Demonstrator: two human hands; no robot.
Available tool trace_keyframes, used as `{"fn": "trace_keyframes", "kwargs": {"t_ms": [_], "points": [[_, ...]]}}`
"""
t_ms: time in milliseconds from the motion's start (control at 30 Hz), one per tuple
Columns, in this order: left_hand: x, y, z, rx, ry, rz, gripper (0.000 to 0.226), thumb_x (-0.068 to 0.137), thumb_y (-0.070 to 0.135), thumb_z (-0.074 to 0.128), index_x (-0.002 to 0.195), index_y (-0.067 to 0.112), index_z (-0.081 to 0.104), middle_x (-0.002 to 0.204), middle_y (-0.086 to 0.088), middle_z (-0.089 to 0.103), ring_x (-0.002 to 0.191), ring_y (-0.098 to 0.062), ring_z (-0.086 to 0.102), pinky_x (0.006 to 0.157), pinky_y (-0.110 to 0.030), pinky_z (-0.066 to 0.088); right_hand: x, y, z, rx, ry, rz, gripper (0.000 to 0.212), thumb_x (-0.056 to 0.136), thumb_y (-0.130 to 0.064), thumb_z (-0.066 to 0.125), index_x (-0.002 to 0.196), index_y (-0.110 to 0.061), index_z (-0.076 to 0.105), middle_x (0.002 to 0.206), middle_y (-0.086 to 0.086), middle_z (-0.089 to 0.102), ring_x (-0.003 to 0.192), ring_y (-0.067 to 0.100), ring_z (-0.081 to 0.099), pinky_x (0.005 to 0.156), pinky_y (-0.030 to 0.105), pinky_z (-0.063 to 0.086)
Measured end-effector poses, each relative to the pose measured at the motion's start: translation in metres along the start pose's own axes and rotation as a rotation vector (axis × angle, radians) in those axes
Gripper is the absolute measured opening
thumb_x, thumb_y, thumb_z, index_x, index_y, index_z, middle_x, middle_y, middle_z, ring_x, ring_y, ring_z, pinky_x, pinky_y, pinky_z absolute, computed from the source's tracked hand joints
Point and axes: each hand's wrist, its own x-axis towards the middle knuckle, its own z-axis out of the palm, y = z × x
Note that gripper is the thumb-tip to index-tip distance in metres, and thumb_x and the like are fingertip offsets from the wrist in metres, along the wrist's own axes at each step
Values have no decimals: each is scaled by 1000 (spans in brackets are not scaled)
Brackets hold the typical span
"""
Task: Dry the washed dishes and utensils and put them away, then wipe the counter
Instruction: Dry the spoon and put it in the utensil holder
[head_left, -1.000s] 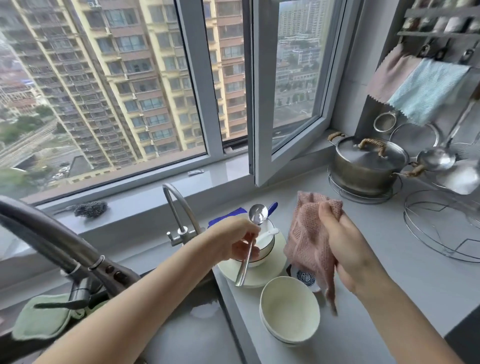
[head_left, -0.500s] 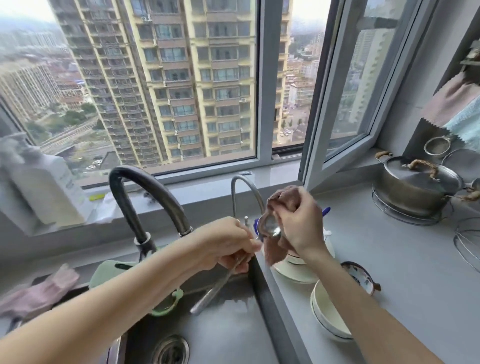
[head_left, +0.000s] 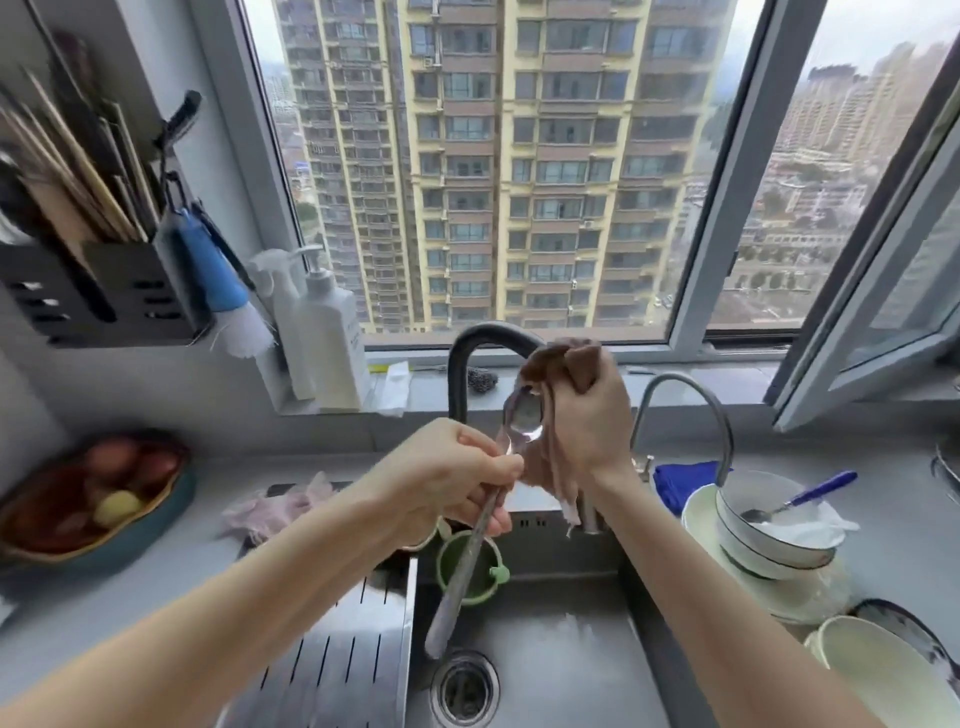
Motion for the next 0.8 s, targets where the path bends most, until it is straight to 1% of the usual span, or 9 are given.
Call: {"fn": "trace_keyframes", "kwargs": {"t_ms": [67, 100, 233, 300, 400, 500, 600, 700, 800], "points": [[-8, -8, -25, -56, 90, 23, 20, 89, 12, 62, 82, -6, 62, 62, -15, 59, 51, -21, 64, 48, -24, 53, 10, -8, 14, 198, 84, 186, 9, 96, -15, 53, 101, -8, 58, 84, 2, 63, 74, 12, 62, 63, 21, 55], [-10, -13, -38, -64, 151, 52, 21, 89, 15, 62, 81, -5, 63, 63, -16, 62, 53, -23, 66, 51, -26, 54, 8, -10, 22, 317, 52, 272, 12, 97, -17, 52, 103, -9, 59, 87, 4, 65, 80, 16, 63, 65, 23, 55], [-10, -29, -72, 125, 331, 166, 24, 88, 17, 65, 70, 2, 68, 65, -15, 69, 59, -25, 69, 58, -33, 58, -23, -23, 77, 498, -396, 461, 23, 96, -16, 53, 117, -7, 56, 96, 12, 68, 87, 23, 66, 77, 33, 56], [-9, -36, -83, 198, 368, 169, 25, 85, 5, 58, 62, 3, 68, 64, -18, 69, 57, -29, 69, 58, -39, 59, -35, -32, 107, 473, -487, 437, 23, 91, -3, 58, 114, -4, 57, 101, 19, 67, 91, 29, 67, 79, 37, 56], [-19, -43, -106, 256, 346, 129, 27, 84, 4, 54, 59, 3, 66, 61, -19, 67, 54, -29, 67, 56, -37, 59, -41, -41, 141, 417, -452, 384, 17, 85, 12, 57, 90, -4, 60, 79, 14, 67, 73, 23, 67, 66, 33, 56], [-41, -37, -150, 324, 415, 121, 38, 90, 33, 59, 65, 7, 66, 62, -9, 69, 49, -13, 63, 52, -24, 53, -43, -45, 160, 334, -500, 316, 16, 84, 12, 59, 84, -5, 61, 66, 6, 65, 61, 17, 63, 55, 31, 52], [-44, -32, -196, 614, 620, 260, 38, 88, 53, 51, 82, 18, 64, 75, 3, 66, 69, -10, 60, 67, -27, 46, -47, -55, 180, 255, -598, 256, 19, 82, 11, 62, 82, -8, 65, 70, 4, 68, 65, 13, 65, 59, 24, 53], [-37, -35, -221, 606, 633, 409, 19, 89, 28, 60, 85, 12, 70, 75, -4, 67, 70, -15, 58, 65, -26, 43, -52, -71, 208, 93, -684, 99, 15, 79, 7, 65, 81, -8, 66, 75, 6, 68, 72, 13, 64, 68, 32, 55], [-30, -49, -248, 619, 794, 441, 20, 85, 16, 61, 74, 3, 71, 70, -15, 67, 73, -31, 61, 67, -40, 49, -56, -83, 236, 3, -714, 9, 14, 77, 4, 67, 83, -9, 66, 77, 4, 69, 71, 9, 64, 68, 30, 56]]}}
